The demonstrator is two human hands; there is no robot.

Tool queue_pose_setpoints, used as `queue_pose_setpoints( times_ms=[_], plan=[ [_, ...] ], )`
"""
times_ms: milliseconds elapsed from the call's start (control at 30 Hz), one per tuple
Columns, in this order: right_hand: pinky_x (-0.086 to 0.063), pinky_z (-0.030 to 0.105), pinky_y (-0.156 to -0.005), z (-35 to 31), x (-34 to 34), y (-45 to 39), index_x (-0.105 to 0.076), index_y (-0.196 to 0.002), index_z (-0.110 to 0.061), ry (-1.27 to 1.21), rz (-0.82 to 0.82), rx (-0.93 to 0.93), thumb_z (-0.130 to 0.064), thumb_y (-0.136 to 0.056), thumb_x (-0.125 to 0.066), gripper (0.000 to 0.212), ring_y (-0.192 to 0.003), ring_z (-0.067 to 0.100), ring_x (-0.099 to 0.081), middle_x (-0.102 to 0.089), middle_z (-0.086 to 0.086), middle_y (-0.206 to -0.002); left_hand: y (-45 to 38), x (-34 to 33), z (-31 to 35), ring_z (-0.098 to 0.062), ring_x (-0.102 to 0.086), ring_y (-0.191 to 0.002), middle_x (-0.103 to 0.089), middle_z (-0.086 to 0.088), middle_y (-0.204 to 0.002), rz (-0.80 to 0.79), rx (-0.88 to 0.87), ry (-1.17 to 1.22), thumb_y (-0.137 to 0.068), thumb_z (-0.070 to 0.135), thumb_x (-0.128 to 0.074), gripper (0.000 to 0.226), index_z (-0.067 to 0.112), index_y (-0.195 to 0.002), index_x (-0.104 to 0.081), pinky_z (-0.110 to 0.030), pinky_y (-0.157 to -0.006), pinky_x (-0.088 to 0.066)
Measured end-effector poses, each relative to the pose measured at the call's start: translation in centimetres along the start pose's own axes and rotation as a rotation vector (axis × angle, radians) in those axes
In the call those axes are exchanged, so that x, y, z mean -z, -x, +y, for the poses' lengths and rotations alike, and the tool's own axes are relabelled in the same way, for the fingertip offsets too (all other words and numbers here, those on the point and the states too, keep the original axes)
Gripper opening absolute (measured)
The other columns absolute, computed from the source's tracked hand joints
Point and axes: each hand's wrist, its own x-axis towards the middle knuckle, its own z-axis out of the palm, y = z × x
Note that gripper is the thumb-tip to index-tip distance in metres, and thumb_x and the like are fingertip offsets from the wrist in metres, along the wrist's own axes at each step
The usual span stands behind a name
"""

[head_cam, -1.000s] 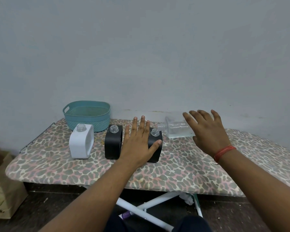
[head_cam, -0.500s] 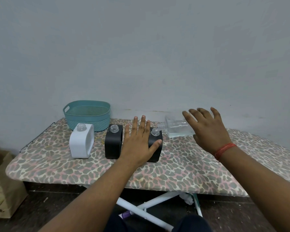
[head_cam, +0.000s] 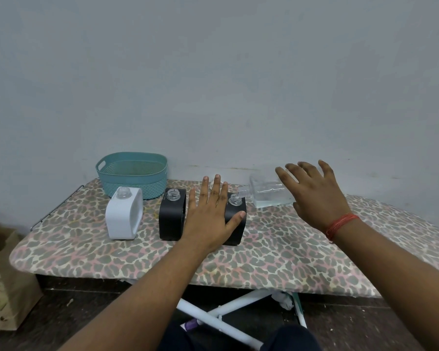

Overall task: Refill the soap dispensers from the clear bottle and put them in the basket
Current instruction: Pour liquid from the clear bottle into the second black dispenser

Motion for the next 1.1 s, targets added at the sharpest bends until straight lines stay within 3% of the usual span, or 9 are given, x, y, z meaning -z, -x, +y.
queue_pose_setpoints(
  times_ms=[1100],
  plan=[
    [-0.023, 0.062, -0.114, 0.27, 0.17, -0.31, -0.035, -0.150, -0.023, 0.023, 0.013, 0.024, -0.010, -0.079, -0.069, 0.079, -0.135, 0.033, -0.044, -0.047, 0.007, -0.148, -0.12, 0.05, 0.04, -0.019, 0.036, -0.150, 0.030, 0.003, -0.167, -0.010, -0.005, -0.007, -0.087, 0.083, 0.010, 0.096, 0.024, -0.163, 0.010, -0.052, -0.119, 0.020]
  ],
)
